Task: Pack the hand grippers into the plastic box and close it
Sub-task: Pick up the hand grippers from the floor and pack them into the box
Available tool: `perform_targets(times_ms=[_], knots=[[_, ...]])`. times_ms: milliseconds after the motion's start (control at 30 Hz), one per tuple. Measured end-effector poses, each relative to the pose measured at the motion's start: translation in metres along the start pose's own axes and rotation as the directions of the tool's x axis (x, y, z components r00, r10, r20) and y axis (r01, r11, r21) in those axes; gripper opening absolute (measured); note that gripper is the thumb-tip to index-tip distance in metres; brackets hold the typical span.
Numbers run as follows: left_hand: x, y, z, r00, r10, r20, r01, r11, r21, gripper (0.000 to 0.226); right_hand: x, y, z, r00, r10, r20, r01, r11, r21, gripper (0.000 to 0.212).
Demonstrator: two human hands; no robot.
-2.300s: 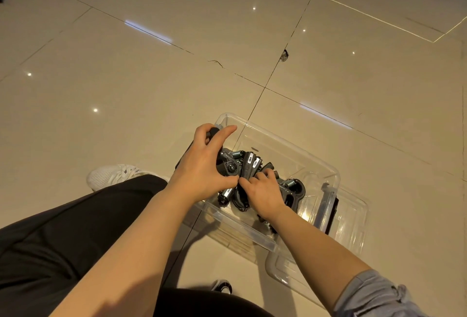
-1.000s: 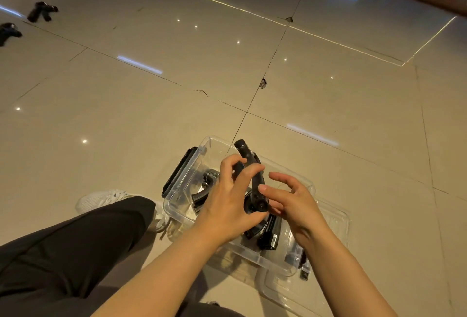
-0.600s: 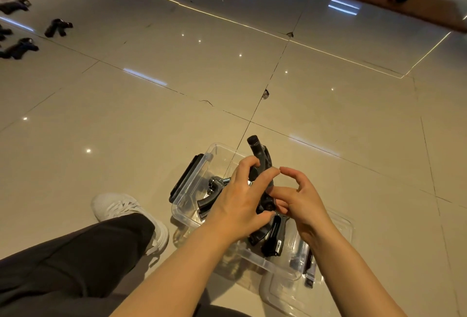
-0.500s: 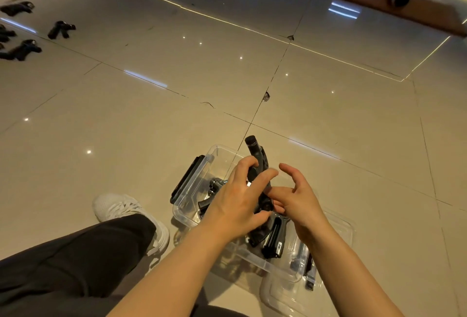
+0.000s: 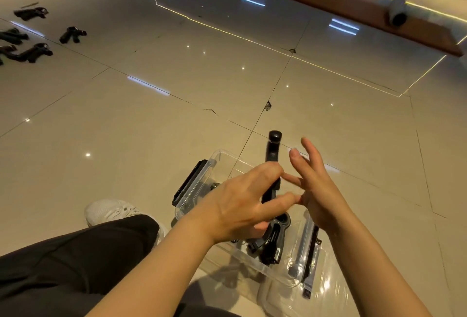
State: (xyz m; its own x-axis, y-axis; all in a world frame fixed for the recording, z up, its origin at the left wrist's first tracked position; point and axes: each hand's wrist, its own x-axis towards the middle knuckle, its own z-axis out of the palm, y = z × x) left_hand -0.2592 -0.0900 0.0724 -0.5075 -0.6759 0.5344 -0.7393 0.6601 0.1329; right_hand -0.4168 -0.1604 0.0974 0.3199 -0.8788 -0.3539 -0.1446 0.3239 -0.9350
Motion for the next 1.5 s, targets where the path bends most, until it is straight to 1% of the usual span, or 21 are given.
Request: perform_targets(times_ms=[100, 167, 333, 467, 500, 567, 633, 733, 767, 833, 933, 1000, 1033, 1100, 1167, 1233, 1300, 1333, 1367, 1433, 1500], knots=[[-0.001, 0.007, 0.003, 0.992, 0.123, -0.013, -0.123, 0.992, -0.038, 0.052, 0.000, -0.013, -0.004, 0.997, -0.071, 0.040, 0.073, 0.997, -0.041, 0.078], [-0.002, 0.012, 0.005, 0.989, 0.147, -0.023, -0.148, 0.988, -0.052, 0.054, -0.001, -0.014, -0.005, 0.994, -0.108, 0.031, 0.110, 0.992, -0.065, 0.070], [-0.006, 0.016, 0.006, 0.998, 0.060, -0.030, -0.063, 0.993, -0.103, 0.056, -0.003, 0.000, 0.000, 0.979, -0.174, -0.103, 0.168, 0.984, -0.061, 0.048], [-0.012, 0.012, 0.006, 1.000, 0.028, -0.013, -0.029, 0.999, -0.031, 0.068, 0.000, 0.008, 0.006, 0.958, -0.210, -0.196, 0.199, 0.977, -0.075, 0.031], [-0.015, 0.010, 0.007, 1.000, 0.003, -0.007, -0.003, 1.000, -0.017, 0.071, 0.002, 0.011, 0.007, 0.950, -0.219, -0.223, 0.203, 0.975, -0.092, 0.028], [-0.023, 0.004, 0.009, 0.992, -0.123, 0.030, 0.123, 0.992, 0.006, 0.079, 0.005, 0.015, 0.011, 0.938, -0.233, -0.258, 0.200, 0.969, -0.146, 0.027], [-0.034, -0.005, 0.008, 0.943, -0.315, 0.104, 0.312, 0.949, 0.045, 0.088, 0.008, 0.022, 0.013, 0.929, -0.260, -0.264, 0.194, 0.949, -0.249, 0.027], [-0.054, -0.021, 0.005, 0.790, -0.565, 0.238, 0.561, 0.823, 0.089, 0.096, 0.016, 0.036, 0.016, 0.914, -0.315, -0.256, 0.177, 0.876, -0.448, 0.028], [-0.062, -0.027, 0.004, 0.738, -0.626, 0.251, 0.628, 0.774, 0.083, 0.097, 0.020, 0.044, 0.017, 0.922, -0.301, -0.243, 0.150, 0.857, -0.493, 0.028], [-0.079, -0.037, 0.003, 0.626, -0.736, 0.259, 0.755, 0.655, 0.038, 0.100, 0.030, 0.061, 0.021, 0.952, -0.224, -0.207, 0.071, 0.824, -0.563, 0.028], [-0.101, -0.050, 0.006, 0.489, -0.821, 0.295, 0.862, 0.507, -0.015, 0.112, 0.051, 0.094, 0.030, 0.980, -0.108, -0.166, -0.026, 0.760, -0.650, 0.030], [-0.117, -0.055, 0.014, 0.435, -0.827, 0.356, 0.885, 0.465, 0.000, 0.122, 0.068, 0.111, 0.042, 0.989, -0.067, -0.134, -0.046, 0.712, -0.701, 0.035], [-0.125, -0.055, 0.020, 0.428, -0.816, 0.389, 0.883, 0.469, 0.012, 0.126, 0.078, 0.117, 0.050, 0.991, -0.056, -0.119, -0.048, 0.687, -0.725, 0.038], [-0.138, -0.054, 0.035, 0.422, -0.782, 0.458, 0.863, 0.501, 0.059, 0.126, 0.101, 0.128, 0.067, 0.994, -0.042, -0.103, -0.051, 0.646, -0.762, 0.043], [-0.146, -0.052, 0.051, 0.431, -0.749, 0.503, 0.833, 0.545, 0.098, 0.120, 0.126, 0.139, 0.083, 0.993, -0.019, -0.112, -0.078, 0.605, -0.792, 0.046], [-0.145, -0.052, 0.065, 0.459, -0.729, 0.508, 0.816, 0.572, 0.085, 0.113, 0.146, 0.151, 0.099, 0.993, 0.004, -0.121, -0.103, 0.542, -0.834, 0.046], [-0.142, -0.053, 0.076, 0.481, -0.720, 0.501, 0.802, 0.592, 0.081, 0.107, 0.153, 0.165, 0.112, 0.995, 0.007, -0.102, -0.095, 0.440, -0.893, 0.045], [-0.141, -0.054, 0.080, 0.471, -0.717, 0.514, 0.801, 0.592, 0.091, 0.106, 0.154, 0.173, 0.116, 0.996, -0.007, -0.086, -0.078, 0.373, -0.924, 0.045], [-0.140, -0.054, 0.083, 0.446, -0.713, 0.542, 0.802, 0.587, 0.112, 0.105, 0.154, 0.180, 0.118, 0.997, -0.024, -0.071, -0.060, 0.297, -0.953, 0.045], [-0.141, -0.056, 0.085, 0.354, -0.681, 0.641, 0.793, 0.581, 0.180, 0.110, 0.154, 0.191, 0.119, 0.997, -0.057, -0.055, -0.044, 0.177, -0.983, 0.042], [-0.143, -0.059, 0.084, 0.267, -0.639, 0.722, 0.781, 0.582, 0.226, 0.119, 0.156, 0.196, 0.117, 0.996, -0.075, -0.043, -0.031, 0.151, -0.988, 0.040]])
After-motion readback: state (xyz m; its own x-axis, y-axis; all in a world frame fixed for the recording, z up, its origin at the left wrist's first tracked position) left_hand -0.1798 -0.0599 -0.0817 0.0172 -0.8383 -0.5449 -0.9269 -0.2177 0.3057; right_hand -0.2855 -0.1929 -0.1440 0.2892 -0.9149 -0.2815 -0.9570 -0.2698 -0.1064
